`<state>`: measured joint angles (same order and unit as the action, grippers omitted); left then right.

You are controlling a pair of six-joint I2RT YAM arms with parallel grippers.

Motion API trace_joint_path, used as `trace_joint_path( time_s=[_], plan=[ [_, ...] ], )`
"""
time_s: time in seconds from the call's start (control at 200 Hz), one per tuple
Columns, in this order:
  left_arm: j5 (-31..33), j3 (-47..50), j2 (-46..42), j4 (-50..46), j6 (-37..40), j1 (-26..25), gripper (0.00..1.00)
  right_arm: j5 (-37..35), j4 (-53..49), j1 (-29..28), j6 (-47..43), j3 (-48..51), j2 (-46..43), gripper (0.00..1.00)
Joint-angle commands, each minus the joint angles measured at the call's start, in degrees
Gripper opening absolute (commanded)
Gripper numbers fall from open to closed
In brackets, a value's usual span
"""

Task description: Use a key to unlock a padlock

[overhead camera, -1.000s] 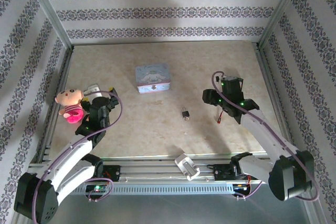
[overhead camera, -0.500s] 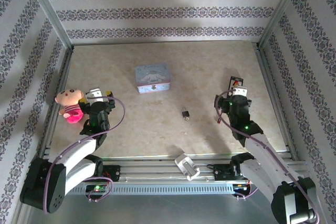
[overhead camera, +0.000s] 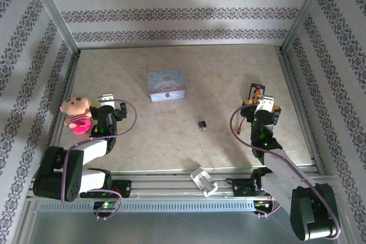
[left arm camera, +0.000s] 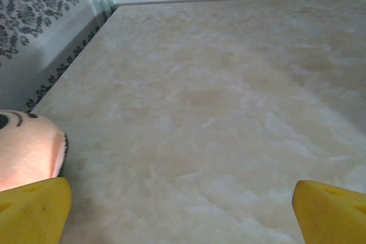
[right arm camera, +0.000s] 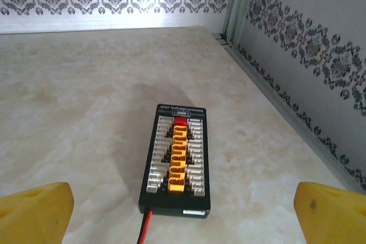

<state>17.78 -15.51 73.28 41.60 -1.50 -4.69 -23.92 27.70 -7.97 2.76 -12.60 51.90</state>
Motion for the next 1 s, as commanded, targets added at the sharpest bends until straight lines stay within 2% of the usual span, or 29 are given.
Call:
trace_joint_path(
  time_s=[0.0,0.27,0.405,0.51,0.58,0.65,0.72,0.775,0.85,0.995],
  plan=[
    [-5.47,-0.32,3.2,9.56,0.66,1.9,0.99,1.27,7.48,0.67,-3.03,0.48,1.53,0.98],
    [-11.86,0.47,13.12,22.72,1.09,3.15,0.99,4.28,14.75,0.94,-4.51,1.91,4.74,0.98],
    [-15.18,-0.34,14.69,21.9,1.01,4.03,0.99,5.25,18.97,1.02,-5.67,3.81,4.6,0.98],
    [-24.08,-2.78,18.98,22.16,2.14,5.49,0.99,6.88,22.46,1.74,-5.72,5.59,4.84,0.98],
    [-31.7,-6.46,17.02,11.46,3.45,6.84,0.99,7.93,24.55,2.22,-5.69,6.55,5.79,0.98],
    [-35.74,-5.21,18.68,17.04,2.0,8.79,0.99,8.94,26.95,2.64,-5.7,7.2,7.71,0.98],
    [-35.95,-5.69,17.8,14.5,2.19,8.99,0.99,9.93,30.63,2.97,-5.67,7.83,10.92,0.98],
    [-35.7,-5.2,18.49,16.64,1.82,9.0,0.99,10.31,34.0,3.03,-5.83,8.18,14.12,0.98],
    [-31.81,-5.49,18.02,15.17,0.95,8.92,0.99,11.31,37.93,3.05,-5.71,7.96,18.09,0.98],
    [-30.6,-5.23,18.15,15.99,0.45,8.91,0.99,14.53,40.02,3.22,-4.33,7.32,20.91,0.98]
  ],
)
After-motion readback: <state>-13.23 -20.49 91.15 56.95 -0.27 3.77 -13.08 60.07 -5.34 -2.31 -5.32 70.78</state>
